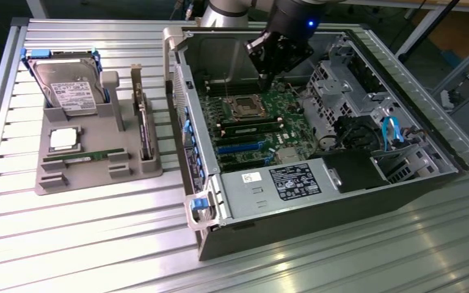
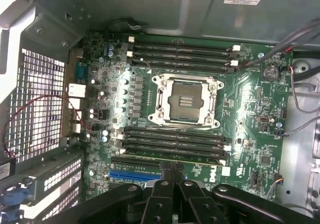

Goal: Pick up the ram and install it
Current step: 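Press down the ram until it locks into place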

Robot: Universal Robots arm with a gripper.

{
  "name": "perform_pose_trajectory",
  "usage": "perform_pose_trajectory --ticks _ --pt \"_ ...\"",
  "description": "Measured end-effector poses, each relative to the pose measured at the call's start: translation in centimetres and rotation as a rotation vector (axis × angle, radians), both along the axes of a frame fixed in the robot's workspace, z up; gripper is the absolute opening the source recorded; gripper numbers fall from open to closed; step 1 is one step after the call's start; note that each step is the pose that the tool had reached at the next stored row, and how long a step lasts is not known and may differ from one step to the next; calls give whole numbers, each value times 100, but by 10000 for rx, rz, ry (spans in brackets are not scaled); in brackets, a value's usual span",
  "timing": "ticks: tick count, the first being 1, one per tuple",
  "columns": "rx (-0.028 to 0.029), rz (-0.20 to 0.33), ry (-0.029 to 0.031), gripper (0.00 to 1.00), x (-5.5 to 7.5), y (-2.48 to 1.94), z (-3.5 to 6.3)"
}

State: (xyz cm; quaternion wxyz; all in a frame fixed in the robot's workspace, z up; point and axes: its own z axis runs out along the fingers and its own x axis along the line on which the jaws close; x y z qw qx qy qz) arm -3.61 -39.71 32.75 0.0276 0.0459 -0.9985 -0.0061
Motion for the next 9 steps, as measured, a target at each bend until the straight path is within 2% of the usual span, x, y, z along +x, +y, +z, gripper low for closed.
perform_pose_trajectory --ticks 1,4,9 --pt "2 1 -55 10 -14 0 0" --pt "3 0 -135 10 -36 0 -1" --pt "3 0 -138 10 -33 0 -3"
